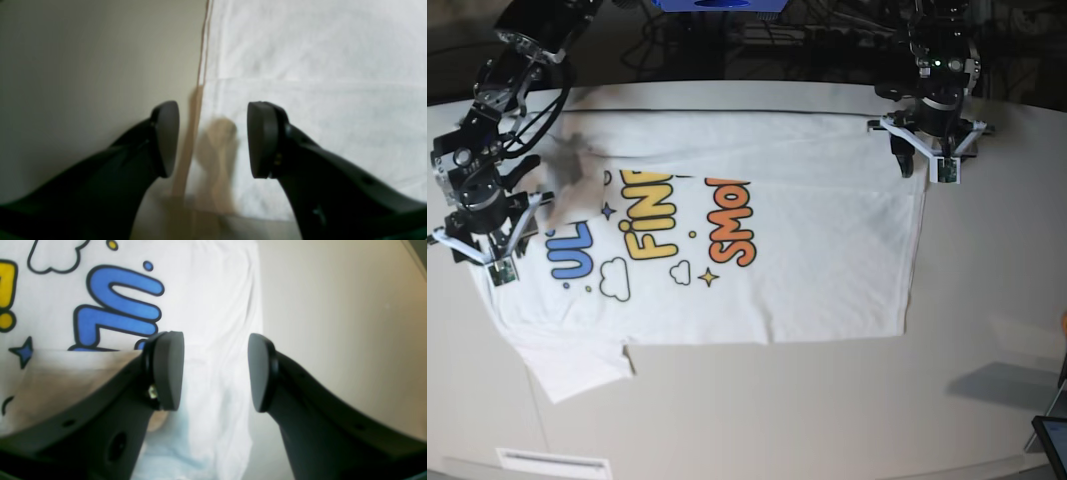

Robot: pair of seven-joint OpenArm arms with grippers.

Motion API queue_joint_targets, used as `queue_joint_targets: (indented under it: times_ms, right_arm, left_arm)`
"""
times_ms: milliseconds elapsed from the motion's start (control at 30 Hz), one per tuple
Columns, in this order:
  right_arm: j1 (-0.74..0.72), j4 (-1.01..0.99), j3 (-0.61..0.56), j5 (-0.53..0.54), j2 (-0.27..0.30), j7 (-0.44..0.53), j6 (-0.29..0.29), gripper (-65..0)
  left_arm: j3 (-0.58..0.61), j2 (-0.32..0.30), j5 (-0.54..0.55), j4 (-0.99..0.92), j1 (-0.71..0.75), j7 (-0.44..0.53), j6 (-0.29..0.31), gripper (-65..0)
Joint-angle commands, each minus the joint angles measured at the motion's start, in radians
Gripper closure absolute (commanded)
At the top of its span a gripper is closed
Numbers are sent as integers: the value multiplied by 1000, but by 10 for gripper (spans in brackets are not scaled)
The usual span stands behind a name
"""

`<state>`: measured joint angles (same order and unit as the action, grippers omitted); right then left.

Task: Fold the T-shirt properly
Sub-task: 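Release the collar edge and move both grippers out toward the hem corners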

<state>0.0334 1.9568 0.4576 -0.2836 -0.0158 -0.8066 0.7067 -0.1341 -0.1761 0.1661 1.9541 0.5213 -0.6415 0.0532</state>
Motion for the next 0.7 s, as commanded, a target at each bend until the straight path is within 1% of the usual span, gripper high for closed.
queue_joint_targets:
  times_ms: [0,67,133,200,267,300,400,467,533,633,667]
  right_arm:
    - [-31,8,0,7,15,19,-9,-305]
    - [-69,-18,-1,7,18,19,-9,-306]
    - [-108,-52,-1,7,55,16,-9,-315]
    - [-155,-104,-20,10,90,-23,-9,-370]
    - [-200,-153,-52,11,139,-89,-9,-421]
    - [-221,-178,-58,13,156,-106,-9,-428]
    - [-303,-236,-35,13,162,-107,-9,-427]
    - [-362,-290,-21,13,164,-110,-9,-427]
    - [-442,-389,-9,13,165,-118,-9,-427]
    - [-539,-547,28,11,165,-109,-9,-427]
    - [-565,-592,36,11,165,-107,-9,-427]
  left_arm:
    - [-14,-10,0,17,4,24,-6,-309]
    - [-17,-17,2,18,-2,24,-6,-309]
    - [-46,-17,2,28,-11,22,-6,-309]
    - [-65,-17,2,35,-54,19,-6,-312]
    - [-75,-20,-1,35,-97,-25,-5,-316]
    - [-81,-35,-1,35,-131,-62,-5,-317]
    - [-78,-79,2,32,-235,-154,-3,-317]
    - [-77,-102,2,31,-304,-183,6,-317]
    - [-81,-119,3,21,-375,-188,73,-317]
    - [-86,-121,-4,-26,-468,-188,181,-312]
    - [-86,-129,-4,-52,-493,-186,208,-311]
